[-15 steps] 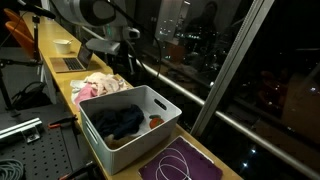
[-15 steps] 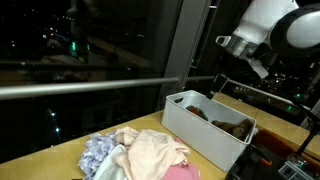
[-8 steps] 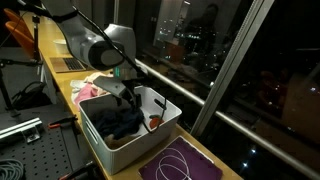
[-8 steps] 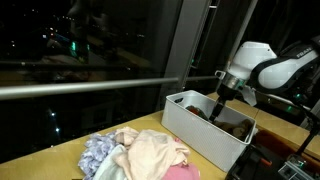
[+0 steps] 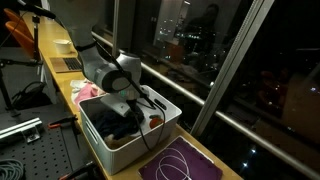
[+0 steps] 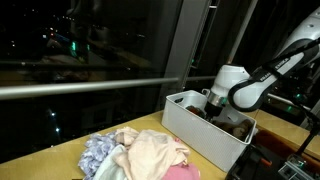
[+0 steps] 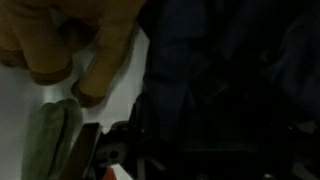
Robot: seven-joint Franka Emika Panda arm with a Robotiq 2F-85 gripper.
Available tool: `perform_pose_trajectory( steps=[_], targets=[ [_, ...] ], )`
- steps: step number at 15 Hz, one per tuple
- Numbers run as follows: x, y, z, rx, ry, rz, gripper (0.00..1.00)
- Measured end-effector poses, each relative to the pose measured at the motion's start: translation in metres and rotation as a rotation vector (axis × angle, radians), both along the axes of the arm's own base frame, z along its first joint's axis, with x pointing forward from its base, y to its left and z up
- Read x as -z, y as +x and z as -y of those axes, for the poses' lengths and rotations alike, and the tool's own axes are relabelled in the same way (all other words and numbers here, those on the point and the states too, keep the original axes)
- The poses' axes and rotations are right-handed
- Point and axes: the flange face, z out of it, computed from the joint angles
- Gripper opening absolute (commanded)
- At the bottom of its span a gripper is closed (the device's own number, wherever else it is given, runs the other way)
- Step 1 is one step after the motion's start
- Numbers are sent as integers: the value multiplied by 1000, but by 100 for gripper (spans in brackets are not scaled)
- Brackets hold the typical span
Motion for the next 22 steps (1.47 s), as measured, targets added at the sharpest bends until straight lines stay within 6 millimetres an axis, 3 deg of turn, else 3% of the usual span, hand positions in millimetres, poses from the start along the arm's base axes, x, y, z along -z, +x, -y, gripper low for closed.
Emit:
perform_pose_trajectory(
  steps=[1, 3, 5, 11, 13, 17, 20, 22],
  targets=[
    [10, 0, 0, 5, 2, -12, 72],
    [26, -1, 1, 19, 9, -33, 68],
    [31, 0, 3, 31, 15, -36, 53],
    [8, 5, 5, 54, 24, 1, 6],
    [-8, 5, 9, 68, 27, 21, 0],
    [-68, 5, 34, 100, 20, 89, 3],
    [-139, 8, 45, 106, 2, 170, 3],
    [-191, 7, 41, 83, -18, 231, 3]
  ],
)
